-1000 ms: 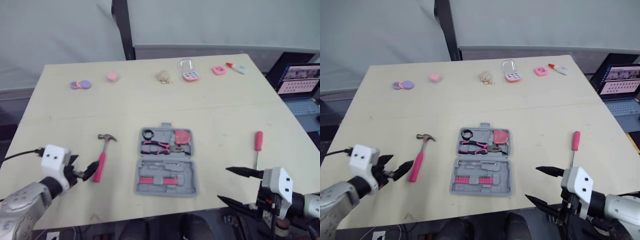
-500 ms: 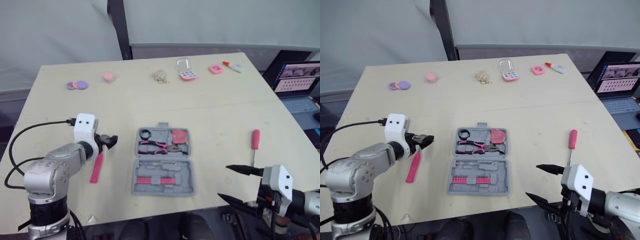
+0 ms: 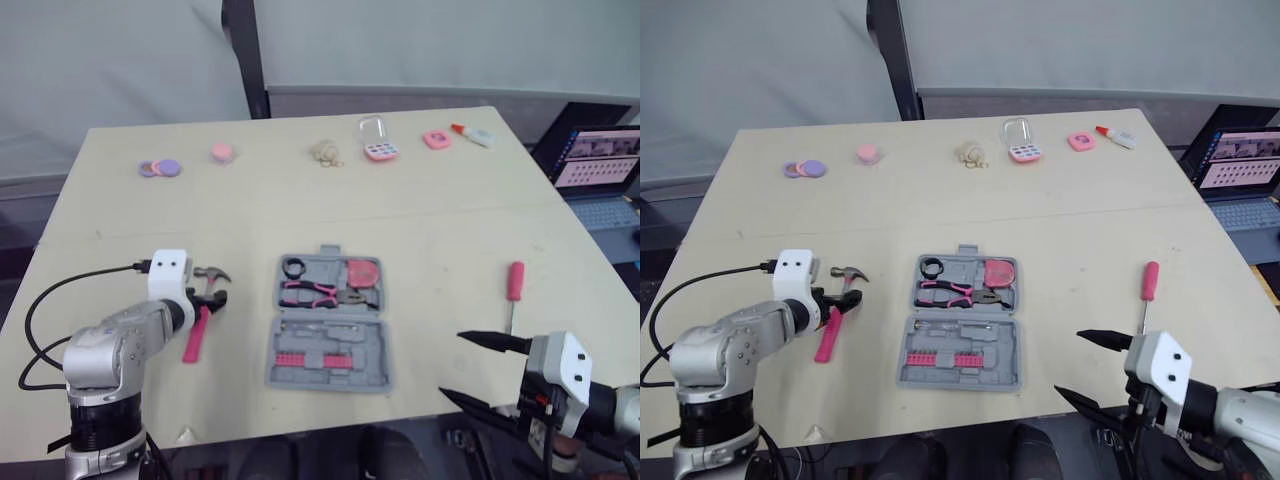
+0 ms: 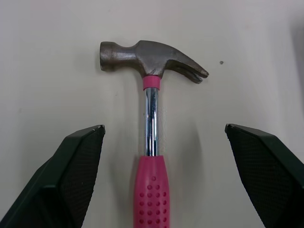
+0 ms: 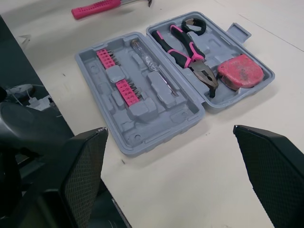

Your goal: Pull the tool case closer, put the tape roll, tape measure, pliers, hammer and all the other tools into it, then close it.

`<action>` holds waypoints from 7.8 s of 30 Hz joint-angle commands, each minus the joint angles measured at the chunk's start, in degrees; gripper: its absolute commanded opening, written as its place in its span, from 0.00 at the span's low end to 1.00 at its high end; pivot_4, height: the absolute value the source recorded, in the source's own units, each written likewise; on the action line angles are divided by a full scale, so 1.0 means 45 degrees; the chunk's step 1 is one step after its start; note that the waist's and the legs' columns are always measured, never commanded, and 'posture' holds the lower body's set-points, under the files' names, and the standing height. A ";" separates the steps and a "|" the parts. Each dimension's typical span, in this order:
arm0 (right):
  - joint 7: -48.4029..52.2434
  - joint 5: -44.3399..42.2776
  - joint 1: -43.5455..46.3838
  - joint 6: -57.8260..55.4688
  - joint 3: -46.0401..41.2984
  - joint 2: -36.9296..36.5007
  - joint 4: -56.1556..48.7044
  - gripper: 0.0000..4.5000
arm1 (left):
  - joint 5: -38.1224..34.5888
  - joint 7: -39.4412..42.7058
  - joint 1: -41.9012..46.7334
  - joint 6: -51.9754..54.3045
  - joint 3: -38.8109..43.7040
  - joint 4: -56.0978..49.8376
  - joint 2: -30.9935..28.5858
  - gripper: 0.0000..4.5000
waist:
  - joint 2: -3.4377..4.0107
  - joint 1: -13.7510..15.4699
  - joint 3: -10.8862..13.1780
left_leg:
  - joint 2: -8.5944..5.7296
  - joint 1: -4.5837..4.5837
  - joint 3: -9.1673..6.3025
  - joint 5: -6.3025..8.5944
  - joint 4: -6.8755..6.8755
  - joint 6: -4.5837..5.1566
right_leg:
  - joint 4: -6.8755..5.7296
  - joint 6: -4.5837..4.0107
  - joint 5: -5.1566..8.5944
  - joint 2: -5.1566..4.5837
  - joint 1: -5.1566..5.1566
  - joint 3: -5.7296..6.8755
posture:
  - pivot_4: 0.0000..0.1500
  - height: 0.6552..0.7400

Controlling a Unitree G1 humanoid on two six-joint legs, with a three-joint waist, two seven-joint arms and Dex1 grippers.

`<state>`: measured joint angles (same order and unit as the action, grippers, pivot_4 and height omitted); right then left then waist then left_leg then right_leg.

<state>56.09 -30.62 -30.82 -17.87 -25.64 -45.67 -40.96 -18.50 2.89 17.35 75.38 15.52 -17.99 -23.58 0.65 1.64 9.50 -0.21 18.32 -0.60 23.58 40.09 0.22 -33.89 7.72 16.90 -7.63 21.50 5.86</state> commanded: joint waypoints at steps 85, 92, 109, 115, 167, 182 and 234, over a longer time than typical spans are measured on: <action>0.0120 -0.0141 0.0726 -0.0707 -0.0195 -0.0152 -0.0378 1.00 | -0.1915 1.0271 0.1206 -0.4880 -0.1988 0.0567 -0.5374 0.00 | -0.0045 -0.0040 0.0121 | 0.0005 0.0032 -0.0026 -0.0017 -0.0007 -0.0016 | 0.0016 0.0019 -0.0010 0.0002 0.0014 0.0023 | 1.00 1.00; 0.0155 -0.0107 0.0931 -0.0641 -0.0023 -0.0250 -0.0196 1.00 | -0.2679 1.2481 0.2303 -0.4910 -0.3212 -0.0377 -0.6766 0.00 | -0.0044 -0.0012 0.0189 | 0.0006 0.0042 -0.0027 -0.0018 0.0004 -0.0016 | 0.0008 0.0018 -0.0010 0.0003 0.0015 0.0025 | 1.00 1.00; 0.0285 -0.0142 0.0208 -0.0560 -0.0426 -0.0254 -0.0475 1.00 | -0.0584 1.4123 0.7014 -0.5594 -0.8180 0.0336 -0.5829 0.00 | -0.0022 -0.0021 0.0225 | 0.0002 0.0062 0.0042 -0.0021 0.0010 -0.0008 | 0.0006 0.0019 -0.0010 0.0014 0.0024 0.0032 | 1.00 1.00; 0.0297 -0.0169 -0.0244 -0.0652 -0.0573 -0.0206 -0.0788 1.00 | -0.0465 1.3963 0.7273 -0.4724 -0.8704 -0.0036 -0.5280 0.00 | -0.0021 -0.0021 0.0230 | 0.0008 0.0080 0.0066 -0.0024 0.0023 -0.0003 | 0.0004 0.0022 -0.0012 0.0022 0.0033 0.0042 | 1.00 1.00; 0.0955 0.0798 -0.0189 0.0373 0.0227 -0.0368 0.0608 1.00 | 0.2722 1.1216 1.0394 -0.1321 -1.5060 0.0159 -0.0624 0.00 | -0.0018 0.0312 0.0230 | -0.0018 0.0221 -0.0031 -0.0019 0.0205 0.0016 | -0.0045 0.0040 -0.0022 0.0017 0.0063 0.0055 | 1.00 1.00; 0.0876 0.0850 -0.0486 0.0527 0.0023 -0.0062 0.0534 1.00 | 0.2702 1.0590 0.9915 -0.1397 -1.5515 0.1642 0.0901 0.00 | -0.0014 0.0310 0.0228 | -0.0020 0.0219 -0.0029 -0.0019 0.0211 0.0016 | -0.0048 0.0041 -0.0022 0.0016 0.0060 0.0053 | 1.00 1.00; -0.0111 0.1169 -0.1625 0.0442 -0.0014 0.0879 -0.0663 1.00 | 0.3476 1.0587 1.0009 -0.2175 -1.6738 0.3120 0.1782 0.00 | -0.0008 0.0327 0.0224 | -0.0022 0.0217 -0.0027 -0.0019 0.0212 0.0017 | -0.0051 0.0041 -0.0022 0.0015 0.0059 0.0051 | 1.00 1.00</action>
<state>56.28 -25.16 -37.63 -16.26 -25.06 -42.16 -42.46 -3.68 50.24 61.54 66.10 -59.61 -3.55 -16.33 0.62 3.11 10.51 -0.31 19.29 -0.72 23.50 41.05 0.30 -34.12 7.91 16.80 -7.56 21.76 6.09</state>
